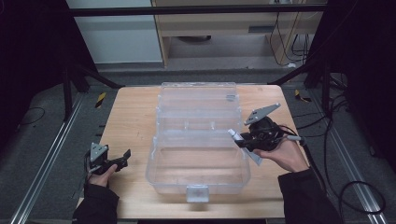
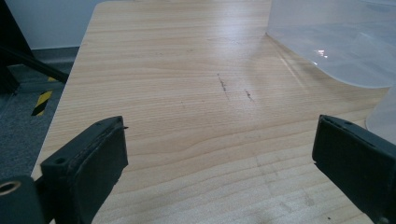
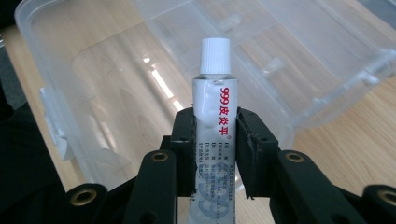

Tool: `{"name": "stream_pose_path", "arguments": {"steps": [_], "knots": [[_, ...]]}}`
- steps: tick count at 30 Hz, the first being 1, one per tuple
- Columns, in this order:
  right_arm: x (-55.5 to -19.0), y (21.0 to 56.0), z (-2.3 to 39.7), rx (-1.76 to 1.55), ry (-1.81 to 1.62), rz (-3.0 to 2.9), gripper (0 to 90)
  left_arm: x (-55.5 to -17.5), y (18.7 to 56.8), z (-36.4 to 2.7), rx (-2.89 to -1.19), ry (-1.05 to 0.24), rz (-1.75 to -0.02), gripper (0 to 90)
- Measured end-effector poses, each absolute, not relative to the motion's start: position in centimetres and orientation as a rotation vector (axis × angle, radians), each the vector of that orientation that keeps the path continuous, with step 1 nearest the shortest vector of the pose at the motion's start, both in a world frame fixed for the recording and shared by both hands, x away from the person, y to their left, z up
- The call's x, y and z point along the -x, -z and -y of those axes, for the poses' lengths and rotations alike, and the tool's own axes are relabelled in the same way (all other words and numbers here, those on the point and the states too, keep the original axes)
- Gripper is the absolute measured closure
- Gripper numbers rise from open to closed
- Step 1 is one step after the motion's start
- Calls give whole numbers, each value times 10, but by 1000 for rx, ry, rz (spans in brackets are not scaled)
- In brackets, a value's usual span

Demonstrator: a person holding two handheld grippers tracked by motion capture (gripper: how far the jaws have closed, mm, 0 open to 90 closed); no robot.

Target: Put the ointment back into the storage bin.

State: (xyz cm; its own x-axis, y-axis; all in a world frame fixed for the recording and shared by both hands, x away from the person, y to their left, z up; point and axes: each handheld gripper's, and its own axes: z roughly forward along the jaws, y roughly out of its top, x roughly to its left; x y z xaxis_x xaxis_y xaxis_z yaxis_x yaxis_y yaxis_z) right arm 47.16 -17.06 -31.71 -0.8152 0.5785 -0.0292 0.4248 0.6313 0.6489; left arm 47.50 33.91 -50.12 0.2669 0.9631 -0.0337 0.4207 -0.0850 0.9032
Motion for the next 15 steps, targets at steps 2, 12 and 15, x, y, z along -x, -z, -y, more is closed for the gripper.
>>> {"name": "stream_pose_path", "arguments": {"steps": [2, 12, 15], "knots": [[-472, 317, 163, -787, -946, -2641, 699, -475, 501, -339, -1661, -778, -1292, 27], [-474, 326, 134, -624, -858, -2758, 698, -475, 501, -339, -1660, -777, -1292, 27], [-475, 332, 126, -583, -831, -2792, 698, -475, 501, -339, -1660, -776, -1293, 27]]}}
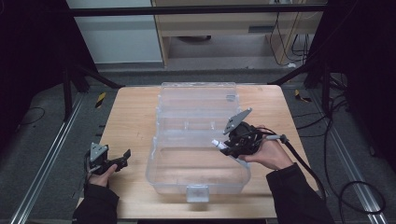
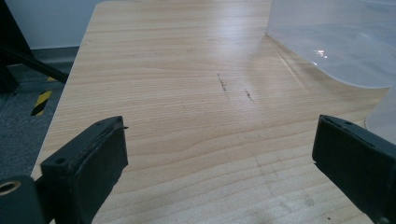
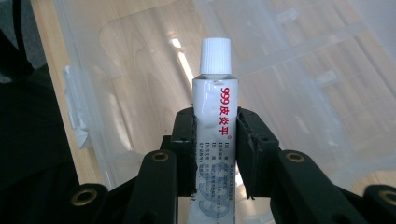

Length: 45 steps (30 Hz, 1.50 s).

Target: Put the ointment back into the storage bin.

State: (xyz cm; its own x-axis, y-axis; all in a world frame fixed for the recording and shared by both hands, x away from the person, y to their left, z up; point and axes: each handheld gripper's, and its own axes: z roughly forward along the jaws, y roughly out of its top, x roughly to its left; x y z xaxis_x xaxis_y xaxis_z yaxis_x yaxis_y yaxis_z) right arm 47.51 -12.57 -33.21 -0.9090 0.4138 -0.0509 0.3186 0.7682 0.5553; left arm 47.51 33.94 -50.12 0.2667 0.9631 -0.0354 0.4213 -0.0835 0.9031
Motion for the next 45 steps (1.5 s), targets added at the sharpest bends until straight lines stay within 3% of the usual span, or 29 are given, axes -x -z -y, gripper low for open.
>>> {"name": "stream_pose_path", "arguments": {"steps": [45], "knots": [[-479, 415, 82, -194, -468, -3089, 698, -475, 501, -340, -1660, -776, -1289, 27]]}}
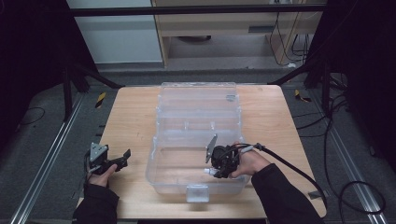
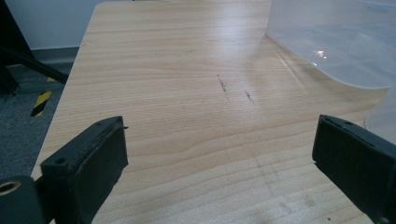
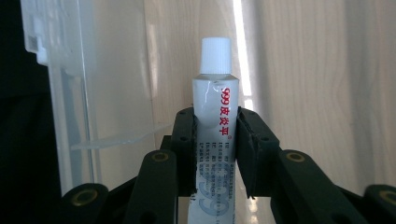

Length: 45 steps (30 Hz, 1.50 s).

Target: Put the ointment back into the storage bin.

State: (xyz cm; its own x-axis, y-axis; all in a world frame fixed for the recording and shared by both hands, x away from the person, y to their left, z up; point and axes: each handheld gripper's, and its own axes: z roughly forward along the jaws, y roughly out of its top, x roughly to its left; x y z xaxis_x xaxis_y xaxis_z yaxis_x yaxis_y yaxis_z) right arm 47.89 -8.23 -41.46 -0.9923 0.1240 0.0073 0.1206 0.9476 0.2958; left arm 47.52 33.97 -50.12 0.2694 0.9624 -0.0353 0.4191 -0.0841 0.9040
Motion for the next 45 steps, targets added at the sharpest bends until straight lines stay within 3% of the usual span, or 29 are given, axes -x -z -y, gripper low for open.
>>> {"name": "stream_pose_path", "arguments": {"steps": [20, 45], "knots": [[-483, 444, 74, -116, -374, -3139, 697, -475, 501, -340, -1660, -776, -1289, 27], [-482, 445, 72, -141, -312, -3155, 682, -475, 501, -340, -1661, -778, -1288, 27]]}}
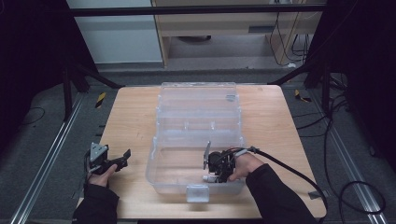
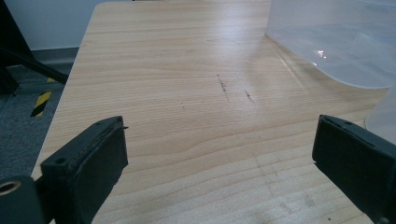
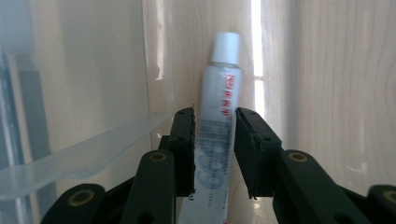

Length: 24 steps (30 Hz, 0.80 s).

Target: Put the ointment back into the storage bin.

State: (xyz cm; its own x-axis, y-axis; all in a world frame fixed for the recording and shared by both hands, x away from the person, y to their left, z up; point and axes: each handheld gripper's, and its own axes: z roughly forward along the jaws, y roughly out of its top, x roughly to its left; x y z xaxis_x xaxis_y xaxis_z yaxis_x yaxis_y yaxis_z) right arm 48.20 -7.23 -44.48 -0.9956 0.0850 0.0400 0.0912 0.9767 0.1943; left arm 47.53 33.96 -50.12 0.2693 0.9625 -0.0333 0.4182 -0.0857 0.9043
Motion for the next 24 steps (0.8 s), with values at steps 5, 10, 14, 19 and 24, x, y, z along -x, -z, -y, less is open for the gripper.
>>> {"name": "stream_pose_path", "arguments": {"steps": [5, 10, 14, 19, 24], "knots": [[-483, 435, 78, 171, 393, 3106, 674, -475, 501, -340, -1661, -778, -1287, 27], [-482, 419, 88, 275, 531, 3124, 627, -475, 501, -339, -1662, -778, -1286, 27], [-481, 403, 100, 395, 696, 3124, 597, -475, 501, -339, -1662, -779, -1287, 27], [-476, 388, 117, 537, 914, 3095, 551, -475, 501, -340, -1662, -779, -1287, 27], [-470, 380, 134, 681, 1094, 3052, 483, -475, 501, -339, -1662, -779, -1288, 27]]}}
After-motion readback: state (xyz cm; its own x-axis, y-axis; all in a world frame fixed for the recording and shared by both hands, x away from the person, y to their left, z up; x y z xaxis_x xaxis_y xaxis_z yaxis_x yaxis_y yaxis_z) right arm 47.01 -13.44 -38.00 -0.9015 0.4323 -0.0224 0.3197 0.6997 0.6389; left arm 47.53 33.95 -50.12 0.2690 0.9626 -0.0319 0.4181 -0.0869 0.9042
